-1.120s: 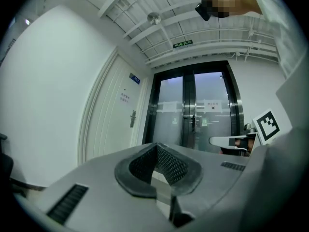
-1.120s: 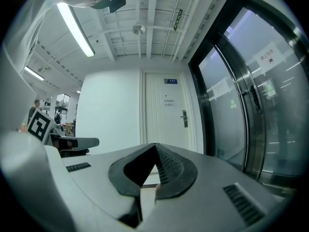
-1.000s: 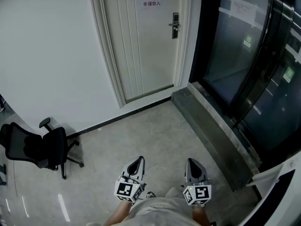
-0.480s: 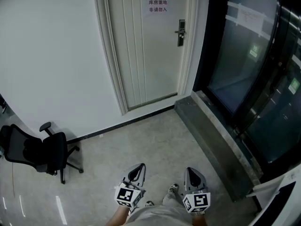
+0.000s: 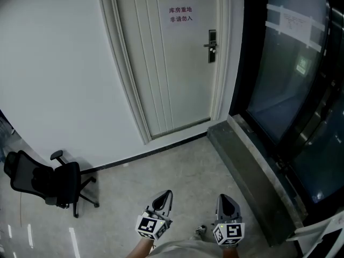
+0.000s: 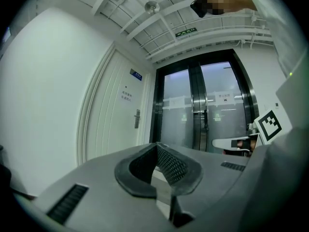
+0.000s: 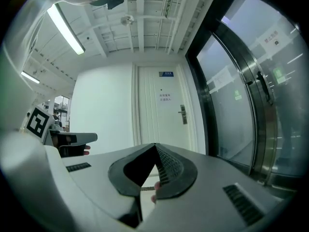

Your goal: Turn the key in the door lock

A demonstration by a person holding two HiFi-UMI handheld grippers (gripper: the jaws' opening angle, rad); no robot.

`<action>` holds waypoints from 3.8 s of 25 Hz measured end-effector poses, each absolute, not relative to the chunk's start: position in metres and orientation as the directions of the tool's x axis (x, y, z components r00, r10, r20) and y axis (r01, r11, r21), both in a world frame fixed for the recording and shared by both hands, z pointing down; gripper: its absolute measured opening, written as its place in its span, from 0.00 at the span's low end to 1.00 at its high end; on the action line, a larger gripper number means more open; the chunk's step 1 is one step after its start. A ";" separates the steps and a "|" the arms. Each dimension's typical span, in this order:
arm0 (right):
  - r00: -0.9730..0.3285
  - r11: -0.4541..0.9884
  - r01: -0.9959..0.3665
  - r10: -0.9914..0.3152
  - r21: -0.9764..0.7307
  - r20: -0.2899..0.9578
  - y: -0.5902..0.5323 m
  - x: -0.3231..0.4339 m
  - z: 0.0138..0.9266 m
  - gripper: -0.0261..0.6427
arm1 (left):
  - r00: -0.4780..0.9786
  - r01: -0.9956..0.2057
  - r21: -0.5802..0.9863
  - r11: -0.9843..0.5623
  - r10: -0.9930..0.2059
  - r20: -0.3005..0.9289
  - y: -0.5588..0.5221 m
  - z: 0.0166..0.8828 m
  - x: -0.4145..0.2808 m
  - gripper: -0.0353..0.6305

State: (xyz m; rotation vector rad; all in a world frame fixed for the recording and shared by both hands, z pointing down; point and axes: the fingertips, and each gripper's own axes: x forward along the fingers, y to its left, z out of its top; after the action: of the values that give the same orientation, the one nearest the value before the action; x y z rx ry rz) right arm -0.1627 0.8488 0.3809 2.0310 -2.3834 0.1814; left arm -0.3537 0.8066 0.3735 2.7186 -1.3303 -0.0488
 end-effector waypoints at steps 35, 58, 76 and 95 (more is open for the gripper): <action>-0.136 0.121 -0.989 -0.971 -0.087 0.195 0.585 -0.056 0.392 0.04 | 0.696 -0.714 0.181 -0.676 -0.714 0.076 0.544 0.382 -0.233 0.06; -0.058 0.035 -0.993 -0.977 -0.111 0.207 0.436 -0.084 0.410 0.04 | 0.774 -0.633 0.147 -0.760 -0.620 0.129 0.386 0.398 -0.246 0.06; -0.139 0.125 -0.989 -0.969 -0.080 0.204 0.251 0.038 0.412 0.04 | 0.646 -0.762 0.128 -0.634 -0.756 0.101 0.216 0.390 -0.153 0.06; -0.169 0.155 -0.985 -0.958 -0.075 0.234 0.154 0.122 0.430 0.04 | 0.578 -0.815 0.150 -0.560 -0.805 0.136 0.128 0.408 -0.084 0.06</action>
State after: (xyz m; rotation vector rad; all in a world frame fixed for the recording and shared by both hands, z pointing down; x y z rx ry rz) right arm 0.1221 0.1535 0.4302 1.9351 -2.2845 0.3168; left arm -0.0844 0.1284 0.4079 2.6121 -1.3569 0.0765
